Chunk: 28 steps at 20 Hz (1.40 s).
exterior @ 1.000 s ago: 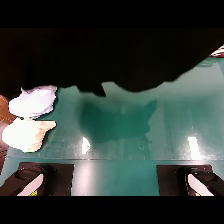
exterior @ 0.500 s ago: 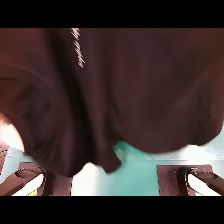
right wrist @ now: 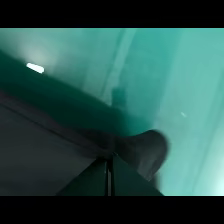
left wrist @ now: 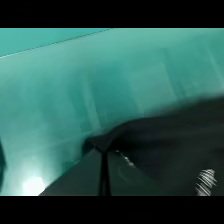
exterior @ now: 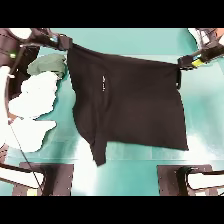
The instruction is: Fold the shirts.
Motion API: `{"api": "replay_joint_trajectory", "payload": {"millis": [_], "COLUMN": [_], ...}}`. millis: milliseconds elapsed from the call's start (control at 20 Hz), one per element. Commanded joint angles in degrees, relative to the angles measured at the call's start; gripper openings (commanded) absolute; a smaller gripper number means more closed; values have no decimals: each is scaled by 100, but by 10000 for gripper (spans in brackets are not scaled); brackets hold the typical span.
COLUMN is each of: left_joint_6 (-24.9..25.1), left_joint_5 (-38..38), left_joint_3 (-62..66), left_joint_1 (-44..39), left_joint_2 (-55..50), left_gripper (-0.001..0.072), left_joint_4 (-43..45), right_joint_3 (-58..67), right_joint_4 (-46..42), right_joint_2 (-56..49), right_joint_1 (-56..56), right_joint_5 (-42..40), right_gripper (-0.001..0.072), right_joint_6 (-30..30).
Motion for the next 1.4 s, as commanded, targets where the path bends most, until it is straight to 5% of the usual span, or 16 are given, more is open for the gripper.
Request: {"api": "replay_joint_trajectory", "payload": {"millis": [0, 50, 100, 150, 200, 400, 550, 650, 800, 950, 1350], "left_joint_6": [-76, -192, -205, -203, -181, -190, -363, -498, -494, -560, -442], "left_joint_5": [737, 726, 654, 555, 374, -1220, -2653, -2944, -2747, -1779, -686], "left_joint_3": [-44, -46, -44, -39, 26, 603, 605, 208, -1099, -3189, -6902], "left_joint_1": [4, 4, 4, 4, 4, 278, 737, 955, 949, 914, 914], "left_joint_2": [-737, -780, -787, -772, -767, -713, -529, -313, 308, 1344, 3058], "left_gripper": [25, 28, 200, 448, 521, 522, 520, 520, 521, 521, 522], "left_joint_4": [4, 4, 7, 7, 15, 175, 160, 107, 17, -402, -1912], "right_joint_3": [153, 297, 457, 623, 748, 1049, 284, -551, -1897, -2986, -4166], "right_joint_4": [208, 249, 376, 501, 490, 487, 496, 496, 501, 669, 1534], "right_joint_2": [-785, -918, -1032, -1117, -1152, -1040, -457, 94, 1027, 1858, 3034], "right_joint_1": [-2, -2, -2, -4, -4, -94, -378, -586, -879, -1121, -1467], "right_joint_5": [-354, -356, -345, -337, -334, 404, 739, 765, 643, 656, 328], "right_gripper": [14, 14, 23, 163, 323, 343, 343, 342, 343, 343, 391], "right_joint_6": [-13, -13, -13, -13, -13, -20, -22, -22, -22, -22, -24]}}
